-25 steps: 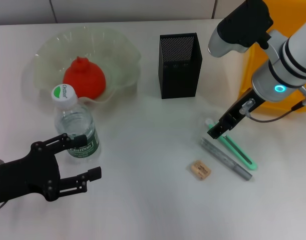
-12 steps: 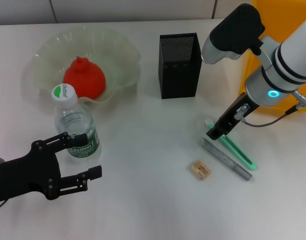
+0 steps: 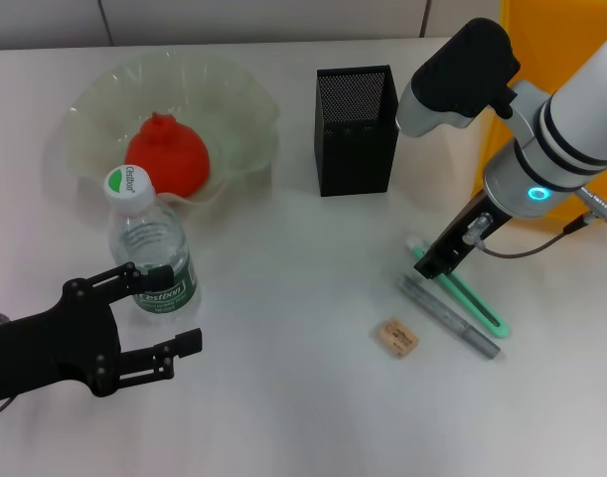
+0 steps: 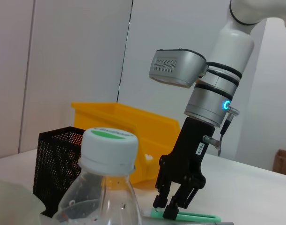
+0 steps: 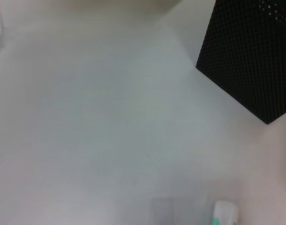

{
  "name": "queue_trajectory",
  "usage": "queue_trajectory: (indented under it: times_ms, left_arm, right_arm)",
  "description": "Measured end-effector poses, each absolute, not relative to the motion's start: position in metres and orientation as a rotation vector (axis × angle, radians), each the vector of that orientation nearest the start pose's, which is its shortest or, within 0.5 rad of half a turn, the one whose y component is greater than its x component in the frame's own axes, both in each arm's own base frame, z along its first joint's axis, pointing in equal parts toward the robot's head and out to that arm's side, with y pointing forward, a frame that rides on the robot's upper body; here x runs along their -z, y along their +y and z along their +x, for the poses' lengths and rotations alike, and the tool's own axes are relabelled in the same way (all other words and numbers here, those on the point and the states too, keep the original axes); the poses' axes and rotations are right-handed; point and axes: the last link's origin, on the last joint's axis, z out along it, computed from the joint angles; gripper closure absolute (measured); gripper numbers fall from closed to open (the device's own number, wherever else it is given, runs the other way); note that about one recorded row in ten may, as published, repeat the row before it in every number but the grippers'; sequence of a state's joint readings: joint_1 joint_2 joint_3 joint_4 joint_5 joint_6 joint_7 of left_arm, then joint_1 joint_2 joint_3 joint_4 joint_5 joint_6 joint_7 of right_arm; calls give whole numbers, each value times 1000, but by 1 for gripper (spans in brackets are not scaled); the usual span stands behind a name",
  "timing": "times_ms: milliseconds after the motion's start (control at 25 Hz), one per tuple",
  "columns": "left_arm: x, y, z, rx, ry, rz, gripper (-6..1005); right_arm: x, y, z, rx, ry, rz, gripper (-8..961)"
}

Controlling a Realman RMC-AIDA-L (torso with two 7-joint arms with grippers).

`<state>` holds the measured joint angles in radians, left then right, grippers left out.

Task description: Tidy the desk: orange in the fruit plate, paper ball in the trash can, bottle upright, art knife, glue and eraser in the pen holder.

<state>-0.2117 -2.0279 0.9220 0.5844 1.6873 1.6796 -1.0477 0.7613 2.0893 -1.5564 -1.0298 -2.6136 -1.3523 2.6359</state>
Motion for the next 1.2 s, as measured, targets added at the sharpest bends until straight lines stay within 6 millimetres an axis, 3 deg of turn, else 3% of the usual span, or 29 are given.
queue_trajectory:
  times_ms: [280,480,560,720,760,800,840,880,920,960,1000,1040,1080,1200]
  left_arm:
    - [-1,232,-317,859,-495,-2669,170]
    - [-1,232,-317,859,-497,-2669,169]
    - [-1,231,-317,859,-497,-2669,169]
    - [-1,231,-318,858,-501,-2668,169]
    - [-1,230,-318,857,-505,-2665,170]
    - [-1,229,-319,856,-507,-2663,170]
    - [-1,229,-319,856,-507,-2663,170]
    - [-1,229,-319,857,-507,-2664,170]
    - [-1,229,-318,858,-507,-2665,170]
    - [-1,229,-318,858,-507,-2665,170]
    - [0,230,-317,862,-503,-2668,170]
    - [0,230,-317,862,-503,-2668,170]
    - [0,230,-317,864,-501,-2669,170]
    - [2,232,-314,873,-495,-2673,170]
  right_arm:
    - [61,371,184,655,892,-2593,619]
    - [62,369,183,644,891,-2604,760]
    - [61,369,182,644,885,-2609,770]
    - [47,364,170,557,864,-2630,789]
    - [39,362,164,502,857,-2633,789]
    - [14,360,149,315,837,-2631,789]
    - [14,360,149,315,837,-2631,789]
    - [-12,360,137,78,821,-2622,789]
    - [-12,360,137,78,821,-2622,789]
    - [-25,360,131,-60,807,-2615,789]
    - [-42,363,122,-331,771,-2597,790]
    - [-42,363,122,-331,771,-2597,790]
    - [-46,370,120,-534,732,-2561,790]
    - [-41,381,127,-678,692,-2506,790]
